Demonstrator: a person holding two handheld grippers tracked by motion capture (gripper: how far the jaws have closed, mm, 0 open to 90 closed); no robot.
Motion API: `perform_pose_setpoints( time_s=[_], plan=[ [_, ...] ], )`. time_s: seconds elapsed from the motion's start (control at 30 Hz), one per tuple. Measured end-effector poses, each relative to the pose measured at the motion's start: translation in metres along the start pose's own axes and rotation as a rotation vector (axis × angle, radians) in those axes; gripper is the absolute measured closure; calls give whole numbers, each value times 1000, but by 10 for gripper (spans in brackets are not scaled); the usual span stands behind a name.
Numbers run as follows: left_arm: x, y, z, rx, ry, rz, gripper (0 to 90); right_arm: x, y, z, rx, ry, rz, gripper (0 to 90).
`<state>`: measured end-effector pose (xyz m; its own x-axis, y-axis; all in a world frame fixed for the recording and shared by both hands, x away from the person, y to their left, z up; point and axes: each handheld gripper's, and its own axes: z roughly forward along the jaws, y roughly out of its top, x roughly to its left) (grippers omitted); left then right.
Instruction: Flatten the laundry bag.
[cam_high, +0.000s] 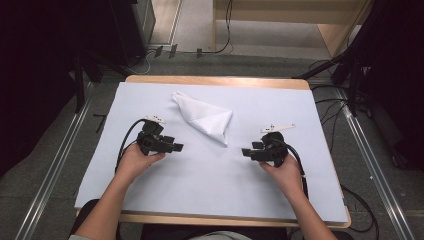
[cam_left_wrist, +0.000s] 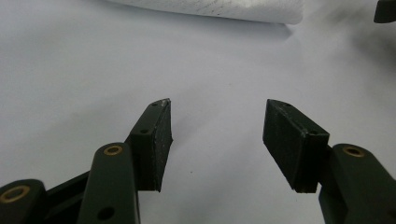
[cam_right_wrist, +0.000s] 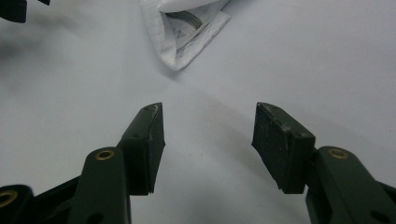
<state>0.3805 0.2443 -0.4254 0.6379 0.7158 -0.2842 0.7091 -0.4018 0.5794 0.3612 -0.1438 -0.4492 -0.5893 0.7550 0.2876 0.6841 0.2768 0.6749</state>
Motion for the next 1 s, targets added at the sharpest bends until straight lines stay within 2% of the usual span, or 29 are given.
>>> perform_pose_setpoints(
  time_s=[0.13, 0.2, 0.3, 0.5, 0.57, 0.7, 0.73, 1.0],
  plan=[
    [1, 1, -4, -1, 0, 3, 428, 0, 8, -2, 3, -12, -23, 458],
    [2, 2, -7, -14, -2, -6, 427, 0, 13, -2, 0, -11, -10, 459],
    [1, 2, -7, -7, -3, -10, 426, 1, 19, 1, 8, -3, -3, 468],
    [-2, 2, -6, 4, 5, 9, 426, 5, 35, 7, 10, -5, -15, 481],
    [-2, 3, -9, -9, 3, 5, 426, 6, 47, 12, 2, -6, -14, 489],
    [-1, 2, -11, -22, -5, 3, 428, 7, 58, 19, 5, -1, -14, 489],
    [-2, 1, -12, -27, -11, -10, 428, 9, 65, 25, 10, -5, -23, 489],
    [-4, -5, -18, -44, -10, -10, 430, 9, 84, 48, 6, 2, -17, 488]
  ],
)
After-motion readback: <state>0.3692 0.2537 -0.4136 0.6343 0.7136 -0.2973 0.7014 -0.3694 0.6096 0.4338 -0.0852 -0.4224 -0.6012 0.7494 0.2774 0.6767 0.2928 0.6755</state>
